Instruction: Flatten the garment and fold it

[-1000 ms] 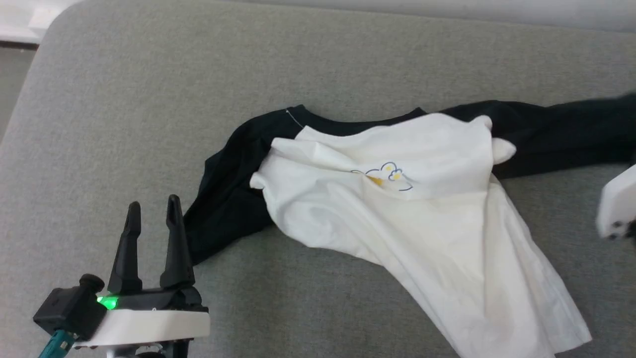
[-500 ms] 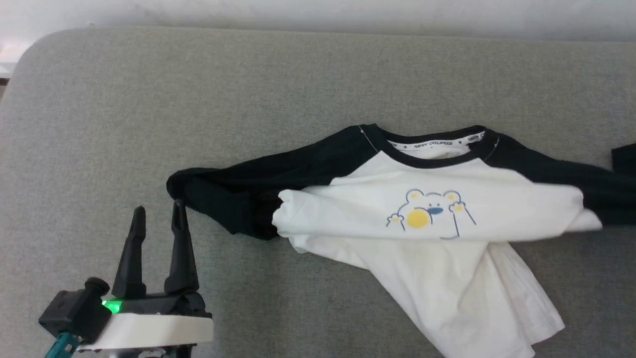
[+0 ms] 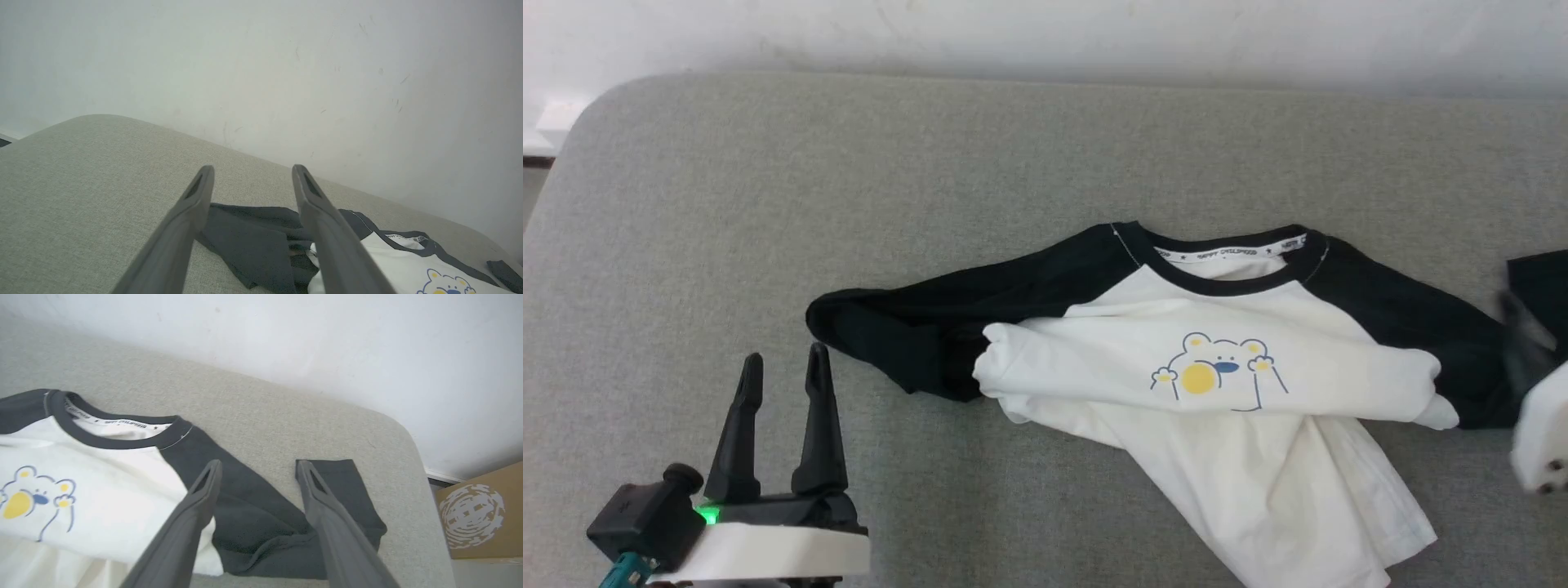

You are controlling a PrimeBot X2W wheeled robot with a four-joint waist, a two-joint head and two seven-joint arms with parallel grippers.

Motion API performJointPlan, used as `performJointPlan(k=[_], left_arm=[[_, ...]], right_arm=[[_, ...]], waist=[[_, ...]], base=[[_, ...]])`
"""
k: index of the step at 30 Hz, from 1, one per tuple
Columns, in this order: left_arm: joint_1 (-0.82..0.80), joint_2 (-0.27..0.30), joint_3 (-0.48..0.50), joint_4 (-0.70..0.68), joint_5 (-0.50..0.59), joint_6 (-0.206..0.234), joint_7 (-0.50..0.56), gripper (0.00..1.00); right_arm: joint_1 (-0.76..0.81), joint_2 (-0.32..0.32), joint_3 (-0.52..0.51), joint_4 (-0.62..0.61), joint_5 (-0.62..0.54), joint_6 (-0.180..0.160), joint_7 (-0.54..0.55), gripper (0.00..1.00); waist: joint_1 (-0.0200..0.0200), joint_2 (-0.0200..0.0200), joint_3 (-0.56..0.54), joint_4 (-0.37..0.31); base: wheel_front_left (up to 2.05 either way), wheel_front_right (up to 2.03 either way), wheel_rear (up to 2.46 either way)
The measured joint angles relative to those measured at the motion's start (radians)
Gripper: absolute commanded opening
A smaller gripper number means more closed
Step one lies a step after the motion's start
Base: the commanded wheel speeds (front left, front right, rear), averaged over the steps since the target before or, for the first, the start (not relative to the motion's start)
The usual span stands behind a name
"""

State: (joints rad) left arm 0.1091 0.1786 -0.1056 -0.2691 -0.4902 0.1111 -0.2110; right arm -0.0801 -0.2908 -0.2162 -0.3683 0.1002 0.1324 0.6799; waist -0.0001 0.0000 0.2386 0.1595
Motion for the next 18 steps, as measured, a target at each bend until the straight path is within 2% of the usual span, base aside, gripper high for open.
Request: performJointPlan(k=[4,8,13,18], left_arm=[[0.009,0.001,-0.001,-0.013,0.000,0.004,0.001,1.00],[0.008,0.002,-0.005,-0.020,0.000,0.004,0.001,1.00],[0.007,0.004,-0.009,-0.022,-0.001,0.004,0.001,1.00],[0.006,0.007,-0.010,-0.021,-0.002,0.004,0.006,1.00]], right_arm=[[0.044,0.037,0.082,-0.111,0.069,-0.001,0.099,1.00],[0.143,0.069,0.146,-0.129,0.106,-0.001,0.154,1.00],[0.236,0.074,0.218,-0.073,0.101,-0.001,0.153,1.00],[0.235,0.049,0.275,0.082,0.057,-0.001,0.069,1.00]], waist=[[0.0000,0.0000,-0.011,-0.013],[0.0000,0.0000,-0.004,-0.017],[0.0001,0.0000,0.012,-0.008],[0.0002,0.0000,0.027,0.006]], base=[[0.00,0.00,0.00],[0.00,0.00,0.00],[0.00,0.00,0.00],[0.00,0.00,0.00]])
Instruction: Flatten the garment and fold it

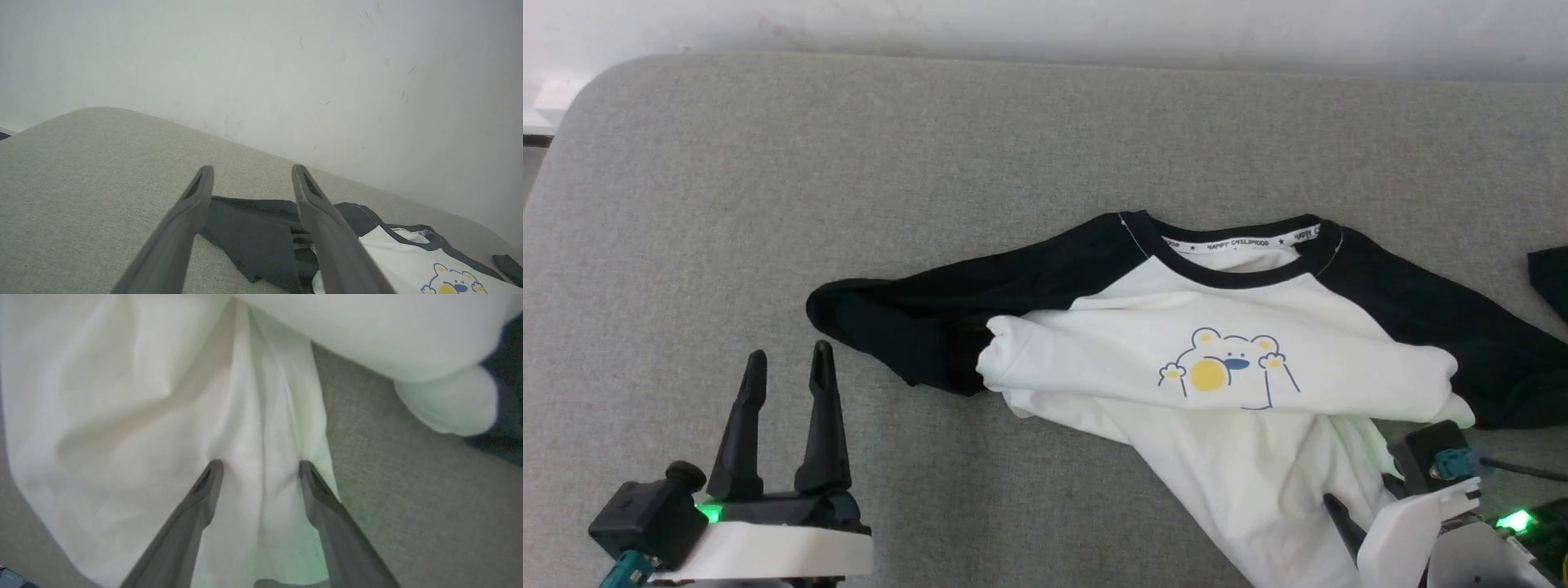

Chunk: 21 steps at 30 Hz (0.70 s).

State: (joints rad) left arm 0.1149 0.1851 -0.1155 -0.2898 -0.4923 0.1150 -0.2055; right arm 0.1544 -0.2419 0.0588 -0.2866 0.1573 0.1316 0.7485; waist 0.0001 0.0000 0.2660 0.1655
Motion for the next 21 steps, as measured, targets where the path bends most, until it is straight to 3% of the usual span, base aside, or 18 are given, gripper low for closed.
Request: performJointPlan(k=[2,3,4,5,10,15,18,21], left_arm=[[-0.002,0.001,-0.002,0.000,0.000,0.000,0.003,1.00],[-0.002,0.001,-0.003,0.000,0.000,0.000,0.004,1.00],[-0.002,0.001,-0.003,0.000,0.000,0.000,0.004,1.00],[-0.003,0.002,-0.003,0.000,0.000,0.000,0.004,1.00],[-0.022,0.005,-0.007,0.000,0.000,0.000,0.010,1.00],[-0.042,0.012,-0.005,0.000,0.000,0.000,0.012,1.00],[-0.046,0.014,-0.007,0.000,-0.003,0.000,0.018,1.00],[-0.046,0.014,-0.007,0.002,-0.008,0.000,0.019,1.00]], right_arm=[[-0.016,-0.005,0.022,0.061,-0.014,0.000,-0.032,1.00],[-0.028,-0.006,0.028,0.083,-0.016,0.000,-0.043,0.89],[-0.042,-0.001,0.028,0.103,-0.016,0.000,-0.055,0.34],[-0.056,0.001,0.033,0.120,-0.019,0.000,-0.065,0.00],[-0.116,0.009,0.040,0.148,-0.024,0.000,-0.090,0.00],[-0.149,0.010,0.043,0.070,0.047,0.000,-0.068,0.00],[-0.136,-0.018,0.061,-0.014,0.101,0.000,0.023,0.00],[-0.019,-0.073,0.080,-0.077,0.177,0.000,0.204,0.00]], waist=[[-0.0001,0.0000,0.004,0.004],[-0.0003,0.0000,0.006,0.006],[-0.0002,0.0000,0.008,0.006],[-0.0002,0.0000,0.010,0.006],[0.0000,0.0000,0.015,-0.006],[0.0002,0.0000,0.015,-0.036],[0.0000,0.0000,0.011,-0.059],[0.0000,0.0000,0.006,-0.077]], base=[[0.00,0.00,0.00],[0.00,0.00,0.00],[0.00,0.00,0.00],[0.00,0.00,0.00],[0.00,0.00,0.00],[0.00,0.00,0.00],[0.00,0.00,0.00],[0.00,0.00,0.00]])
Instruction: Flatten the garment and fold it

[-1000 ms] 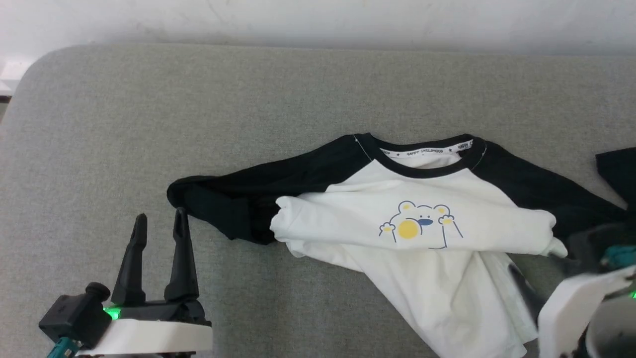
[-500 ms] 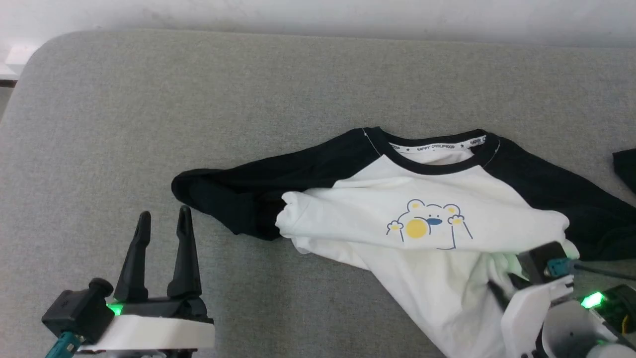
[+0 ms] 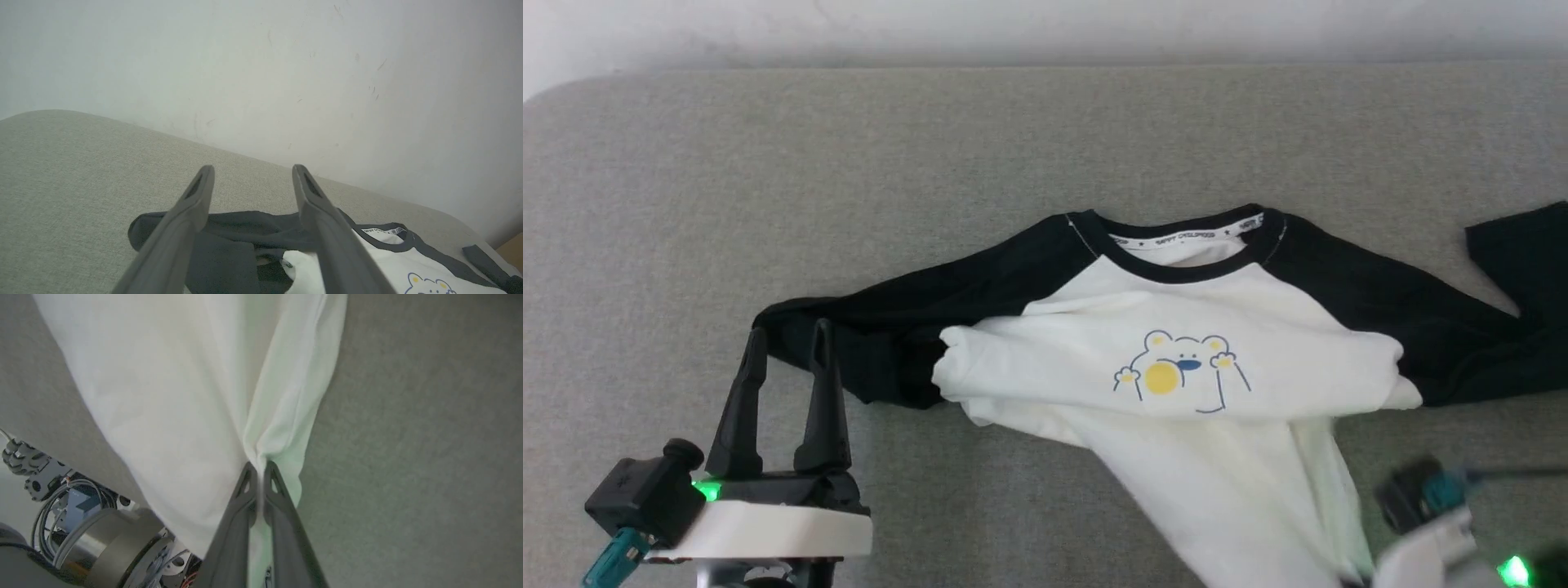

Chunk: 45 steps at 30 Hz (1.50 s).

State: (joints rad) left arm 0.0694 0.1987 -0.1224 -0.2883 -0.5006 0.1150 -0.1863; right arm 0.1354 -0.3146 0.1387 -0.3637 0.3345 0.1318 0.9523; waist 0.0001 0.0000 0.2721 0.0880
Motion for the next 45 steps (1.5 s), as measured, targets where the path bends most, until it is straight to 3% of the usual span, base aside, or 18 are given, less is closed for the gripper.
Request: performJointPlan(k=[5,8,14,15,16,17,25,29,35,41,45], left_arm=[[0.001,-0.001,-0.003,0.005,-0.004,0.000,0.000,1.00],[0.002,0.000,0.000,0.012,-0.010,0.000,-0.001,1.00],[0.010,0.002,0.000,0.023,-0.015,0.000,0.000,1.00],[0.012,0.003,-0.001,0.023,-0.017,0.000,0.001,1.00],[0.013,0.003,-0.001,0.024,-0.017,0.000,0.002,1.00],[0.013,0.004,-0.001,0.024,-0.017,0.000,0.002,1.00],[0.037,0.012,0.003,0.004,-0.017,0.009,0.008,1.00],[0.049,0.016,0.012,-0.018,-0.017,0.010,-0.011,1.00],[0.074,0.026,0.014,-0.030,0.020,0.010,-0.036,1.00],[0.066,0.059,-0.007,-0.039,0.059,0.008,-0.015,1.00],[-0.051,0.111,-0.058,-0.041,0.094,-0.031,0.081,1.00]], right_arm=[[0.233,-0.035,-0.102,-0.063,0.033,0.000,0.195,0.00],[0.298,-0.041,-0.142,-0.071,0.026,0.000,0.225,0.00],[0.328,-0.034,-0.128,-0.038,0.016,0.000,0.228,0.00],[0.328,-0.034,-0.123,-0.036,0.016,0.000,0.224,0.11],[0.325,-0.033,-0.116,-0.038,0.016,0.000,0.204,0.50],[0.317,-0.027,-0.112,-0.042,0.017,0.000,0.172,1.00],[0.172,0.072,-0.143,-0.181,0.091,0.000,-0.063,1.00],[0.076,0.104,-0.199,-0.227,-0.030,0.000,-0.335,1.00],[0.060,0.225,-0.231,-0.140,-0.236,0.000,-0.701,1.00],[0.073,0.260,-0.229,-0.040,-0.302,0.000,-0.852,1.00],[0.052,0.261,-0.239,-0.023,-0.304,0.000,-0.873,1.00]], waist=[[0.0000,0.0000,0.003,-0.013],[0.0000,0.0000,0.003,-0.013],[-0.0001,0.0000,-0.014,-0.013],[-0.0001,0.0000,-0.019,-0.013],[-0.0001,0.0000,-0.024,-0.013],[-0.0001,0.0000,-0.030,-0.014],[-0.0002,0.0000,-0.080,-0.025],[-0.0002,0.0000,-0.092,-0.034],[-0.0002,0.0000,-0.089,-0.041],[-0.0001,0.0000,-0.055,-0.049],[0.0000,0.0000,-0.023,-0.051]], base=[[0.00,0.00,0.00],[0.00,0.00,0.00],[0.00,0.00,0.00],[0.00,0.00,0.00],[0.00,0.00,0.00],[0.00,0.00,0.00],[0.00,0.00,0.00],[0.00,0.00,0.00],[0.00,0.00,0.00],[0.00,0.00,0.00],[0.00,0.00,0.00]])
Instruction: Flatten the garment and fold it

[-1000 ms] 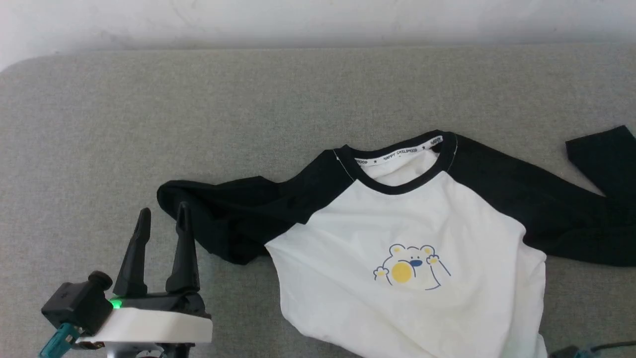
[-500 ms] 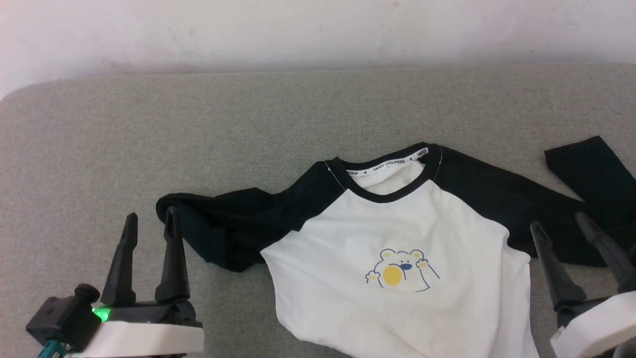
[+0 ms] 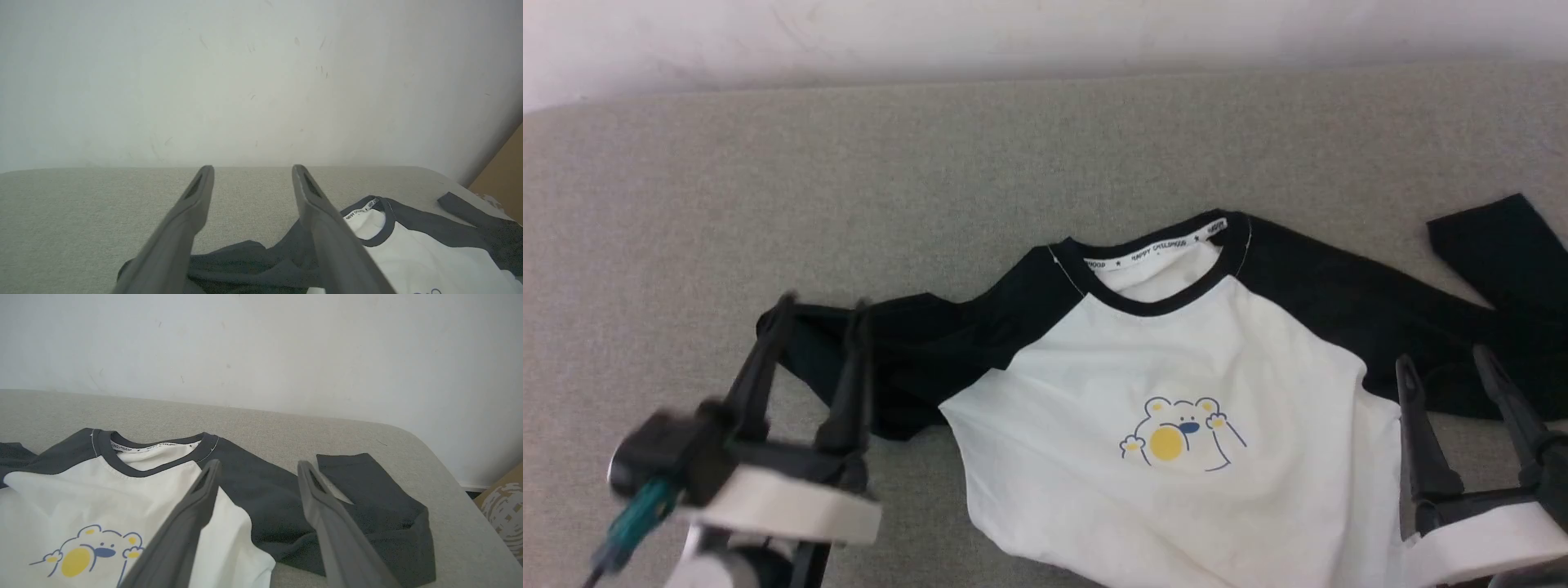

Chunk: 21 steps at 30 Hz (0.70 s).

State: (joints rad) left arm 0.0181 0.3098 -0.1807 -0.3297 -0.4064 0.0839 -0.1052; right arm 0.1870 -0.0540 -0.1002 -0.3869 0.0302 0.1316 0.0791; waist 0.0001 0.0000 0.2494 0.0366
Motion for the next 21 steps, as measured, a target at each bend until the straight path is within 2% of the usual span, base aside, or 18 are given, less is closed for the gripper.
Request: performJointPlan(k=[4,8,12,15,21], left_arm=[[-0.173,0.026,-0.086,0.040,0.017,-0.059,0.145,1.00],[-0.335,0.019,-0.170,0.124,0.022,-0.121,0.284,1.00],[-0.442,0.014,-0.244,0.226,-0.021,-0.168,0.447,1.00],[-0.500,0.029,-0.281,0.274,-0.049,-0.189,0.540,1.00],[-0.576,0.078,-0.311,0.354,-0.067,-0.198,0.672,1.00]], right_arm=[[-0.030,0.000,-0.001,0.013,0.006,0.000,-0.002,1.00],[-0.050,0.001,0.005,0.022,0.008,0.000,0.000,1.00],[-0.065,0.001,0.010,0.024,0.010,0.000,0.006,1.00],[-0.075,0.001,0.015,0.024,0.010,0.000,0.010,1.00],[-0.089,0.001,0.025,0.023,0.009,0.000,0.018,1.00]], waist=[[0.0001,0.0000,0.040,-0.001],[0.0001,0.0000,0.081,0.000],[0.0002,0.0000,0.125,-0.001],[0.0002,0.0000,0.157,-0.002],[0.0002,0.0000,0.212,-0.013]], base=[[0.00,0.00,0.00],[0.00,0.00,0.00],[0.00,0.00,0.00],[0.00,0.00,0.00],[0.00,0.00,0.00]])
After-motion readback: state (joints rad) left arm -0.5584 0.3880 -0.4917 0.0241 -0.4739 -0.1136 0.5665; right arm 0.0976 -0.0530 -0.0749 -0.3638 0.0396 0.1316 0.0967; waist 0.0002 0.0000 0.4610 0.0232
